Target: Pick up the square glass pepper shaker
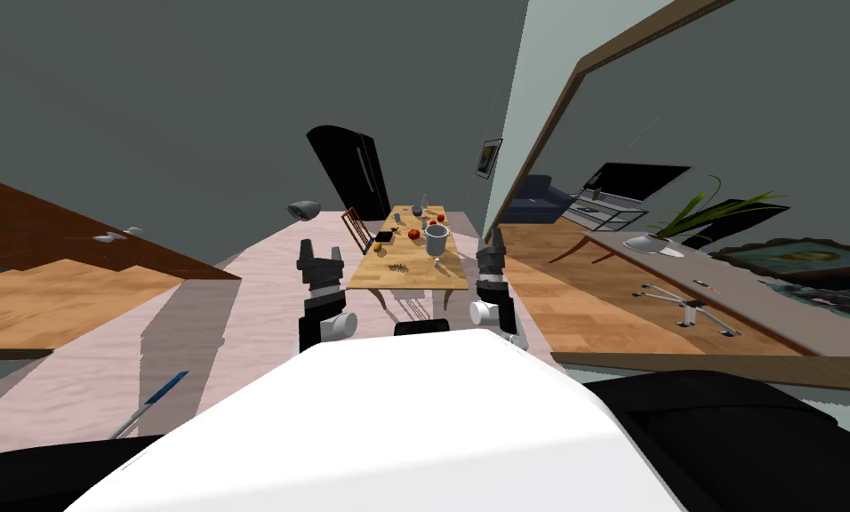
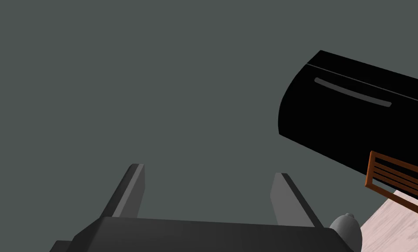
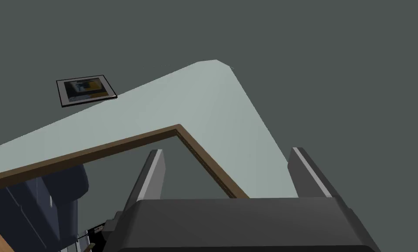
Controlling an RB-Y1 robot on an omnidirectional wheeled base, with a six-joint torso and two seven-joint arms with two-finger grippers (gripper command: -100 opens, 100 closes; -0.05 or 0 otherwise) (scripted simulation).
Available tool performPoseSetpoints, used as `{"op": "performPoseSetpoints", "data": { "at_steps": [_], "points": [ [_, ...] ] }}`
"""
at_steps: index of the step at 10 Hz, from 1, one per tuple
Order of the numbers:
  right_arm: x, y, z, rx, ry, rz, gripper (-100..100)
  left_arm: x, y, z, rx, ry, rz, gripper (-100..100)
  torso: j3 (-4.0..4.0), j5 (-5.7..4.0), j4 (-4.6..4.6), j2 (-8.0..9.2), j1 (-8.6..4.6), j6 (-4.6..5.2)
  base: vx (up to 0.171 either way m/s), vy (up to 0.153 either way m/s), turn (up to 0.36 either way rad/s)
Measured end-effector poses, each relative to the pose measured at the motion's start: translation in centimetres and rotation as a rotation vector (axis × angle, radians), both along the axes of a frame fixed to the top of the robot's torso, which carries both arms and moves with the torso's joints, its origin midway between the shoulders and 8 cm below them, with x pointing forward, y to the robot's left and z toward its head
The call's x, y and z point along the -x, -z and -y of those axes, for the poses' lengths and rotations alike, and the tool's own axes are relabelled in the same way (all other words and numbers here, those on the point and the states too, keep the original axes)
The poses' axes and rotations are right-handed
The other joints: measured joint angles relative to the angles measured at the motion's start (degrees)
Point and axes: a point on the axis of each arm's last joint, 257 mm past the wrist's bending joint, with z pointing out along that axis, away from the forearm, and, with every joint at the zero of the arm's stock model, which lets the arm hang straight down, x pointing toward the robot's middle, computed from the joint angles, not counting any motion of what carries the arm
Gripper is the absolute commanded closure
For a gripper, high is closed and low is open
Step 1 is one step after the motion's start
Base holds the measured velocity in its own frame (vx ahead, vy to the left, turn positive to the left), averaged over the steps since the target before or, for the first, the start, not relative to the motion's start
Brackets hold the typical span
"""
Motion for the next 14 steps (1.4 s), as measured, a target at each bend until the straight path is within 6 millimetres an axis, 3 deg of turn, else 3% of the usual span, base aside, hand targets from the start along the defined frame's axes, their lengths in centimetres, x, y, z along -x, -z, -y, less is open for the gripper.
{"op": "performPoseSetpoints", "data": {
  "at_steps": [5,14],
  "points": [
    [-2.4,4.2,0.2,-0.061,-0.09,-0.085,-100,0.0,0.0,0.0,0.0,0.0,0.0,0,0.14,-0.03,0.05,0.23,-0.1,0.0,-0.064,-0.02,0.037],
    [-6.6,12.5,3.2,-0.331,-0.18,-0.238,-100,0.0,0.0,0.0,0.0,0.0,0.0,0,0.16,-0.03,0.06,0.28,-0.13,0.0,-0.077,-0.018,0.043]
  ]
}}
